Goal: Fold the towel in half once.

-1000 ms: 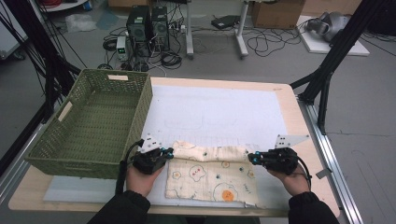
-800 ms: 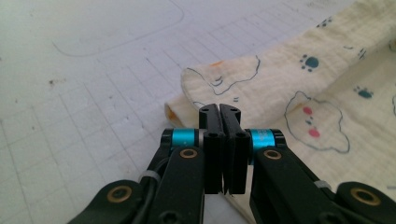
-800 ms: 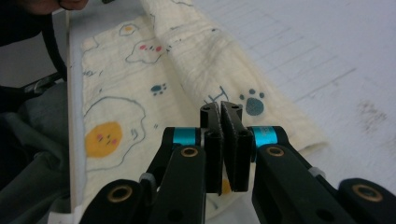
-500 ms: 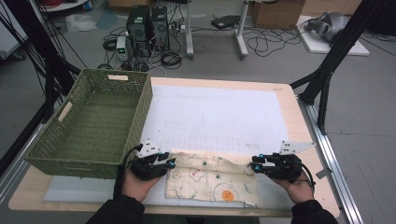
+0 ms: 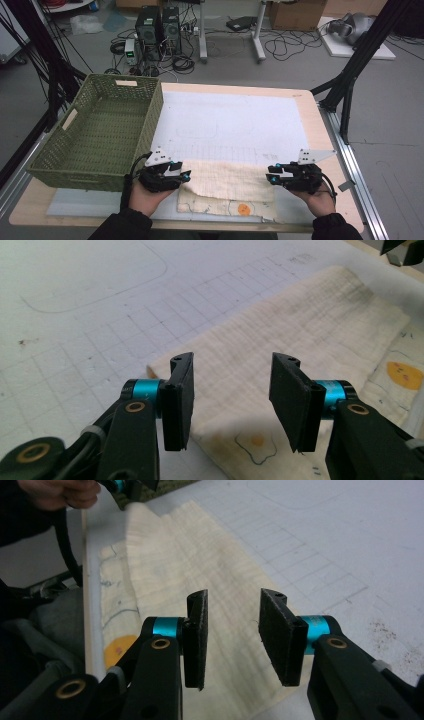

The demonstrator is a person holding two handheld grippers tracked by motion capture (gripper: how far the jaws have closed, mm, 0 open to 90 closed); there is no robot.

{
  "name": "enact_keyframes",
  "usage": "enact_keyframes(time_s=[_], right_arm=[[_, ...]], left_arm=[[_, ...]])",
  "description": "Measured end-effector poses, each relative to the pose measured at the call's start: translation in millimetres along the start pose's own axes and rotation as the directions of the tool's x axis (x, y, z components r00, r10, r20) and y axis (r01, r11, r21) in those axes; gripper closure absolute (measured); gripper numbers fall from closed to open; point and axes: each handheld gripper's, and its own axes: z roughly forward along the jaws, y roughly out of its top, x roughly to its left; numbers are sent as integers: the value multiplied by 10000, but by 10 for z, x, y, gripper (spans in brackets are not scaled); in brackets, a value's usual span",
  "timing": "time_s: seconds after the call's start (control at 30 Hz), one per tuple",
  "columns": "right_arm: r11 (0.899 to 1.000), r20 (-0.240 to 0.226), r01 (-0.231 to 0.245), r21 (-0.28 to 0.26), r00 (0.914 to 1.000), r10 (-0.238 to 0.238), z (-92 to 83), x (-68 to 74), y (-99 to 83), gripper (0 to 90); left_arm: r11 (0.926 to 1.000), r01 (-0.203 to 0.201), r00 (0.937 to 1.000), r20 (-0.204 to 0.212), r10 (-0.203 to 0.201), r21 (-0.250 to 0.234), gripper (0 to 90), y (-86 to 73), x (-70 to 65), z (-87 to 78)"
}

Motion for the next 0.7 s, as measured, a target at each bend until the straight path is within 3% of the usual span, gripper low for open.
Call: enact_keyframes(time_s=[0.17, 0.3, 0.4, 0.47, 0.53, 0.57, 0.6, 0.63, 0.7], right_arm=[[9955, 837, 226, 920, 9960, -304, 130, -65, -55, 608], [9926, 1302, -85, 1210, 9915, -74, 206, -223, -71, 543], [9906, 1394, -303, 1334, 9902, 115, 272, -332, -76, 528], [9883, 1331, -311, 1494, 9910, 111, 324, -366, -76, 544], [9852, 1253, -123, 1708, 9921, -93, 374, -375, -80, 597], [9846, 1255, -42, 1748, 9919, -181, 372, -369, -72, 685], [9844, 982, 1, 1761, 9950, -177, 364, -376, -65, 769], [9826, 894, 54, 1855, 9957, -223, 370, -369, -60, 802], [9807, 718, 169, 1948, 9969, -314, 382, -364, -43, 836]], left_arm=[[9996, 42, 9990, -454, -30, 273, 546, 7, 71, 139], [9980, 251, 9947, -1015, -192, 574, 571, 24, 167, 319], [9949, 520, 9890, -1424, -393, 869, 568, 19, 222, 431], [9921, 506, 9865, -1604, -317, 1151, 559, 7, 237, 485], [9901, 319, 9879, -1550, -104, 1369, 642, -4, 235, 523], [9906, 185, 9866, -1633, 39, 1356, 685, -5, 224, 530], [9912, 187, 9892, -1464, 7, 1313, 736, -4, 223, 530], [9915, 163, 9896, -1436, 25, 1290, 808, -1, 218, 531], [9931, 109, 9880, -1544, 74, 1169, 843, 5, 215, 532]])
